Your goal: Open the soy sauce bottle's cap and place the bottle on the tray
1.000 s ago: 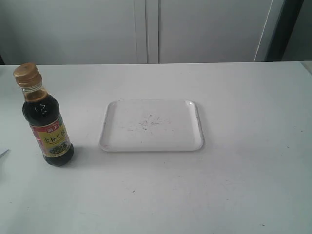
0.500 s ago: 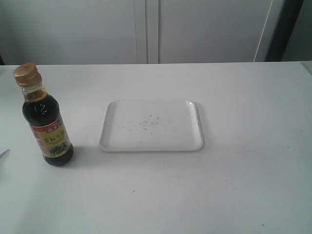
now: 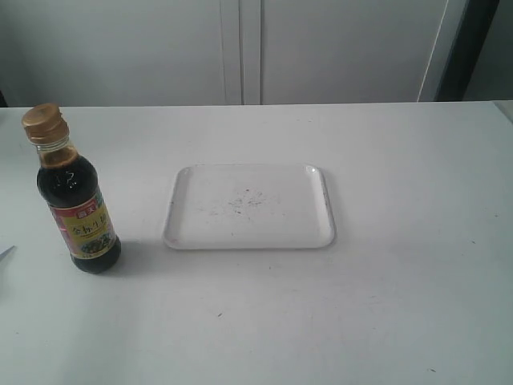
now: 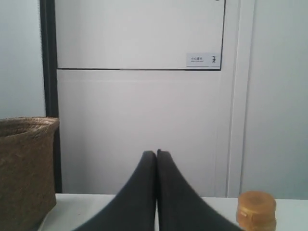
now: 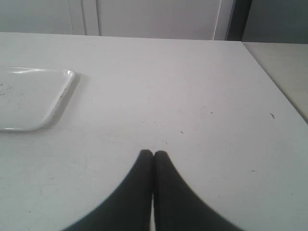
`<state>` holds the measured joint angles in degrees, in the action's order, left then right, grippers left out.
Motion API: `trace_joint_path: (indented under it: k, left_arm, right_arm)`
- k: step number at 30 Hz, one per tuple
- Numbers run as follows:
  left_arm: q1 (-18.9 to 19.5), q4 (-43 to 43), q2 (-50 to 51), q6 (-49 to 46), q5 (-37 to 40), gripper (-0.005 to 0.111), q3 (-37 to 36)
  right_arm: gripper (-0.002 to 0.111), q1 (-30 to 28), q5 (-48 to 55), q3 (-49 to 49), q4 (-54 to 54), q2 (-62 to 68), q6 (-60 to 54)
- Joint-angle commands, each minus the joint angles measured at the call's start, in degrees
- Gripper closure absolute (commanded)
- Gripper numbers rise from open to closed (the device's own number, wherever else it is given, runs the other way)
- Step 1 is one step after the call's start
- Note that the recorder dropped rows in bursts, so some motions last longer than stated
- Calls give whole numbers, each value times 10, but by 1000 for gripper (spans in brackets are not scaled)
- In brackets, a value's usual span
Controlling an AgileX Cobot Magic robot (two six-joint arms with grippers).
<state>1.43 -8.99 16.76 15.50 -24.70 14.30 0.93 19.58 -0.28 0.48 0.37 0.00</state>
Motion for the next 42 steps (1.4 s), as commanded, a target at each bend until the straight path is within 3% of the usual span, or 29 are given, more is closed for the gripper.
trace_joint_path:
  k: [1,14,18,21,23,34,42]
  left_arm:
    - [3,-151,80,132,-61,107,43]
    - [3,-374,320,302,-218,106,151]
    - [3,-436,369,360,-252,81,179]
    - [3,-466,400,390,-304,45,194]
    - [3,-467,415,391,-343,29,200]
    - [3,-495,510,429,-377,25,252]
    - [3,-532,575,469,-351,10,297]
  right_arm:
    - [108,-4,-3,3,0,-4,0]
    - [108,-4,-3,3,0,-4,0]
    - [108,-4,-3,3,0,-4,0]
    - [108,-4,-3,3,0,-4,0]
    - [108,-4,-3,3,0,-4,0]
    - [108,-4,-3,3,0,-4,0]
    - [108,-4,-3,3,0,-4,12]
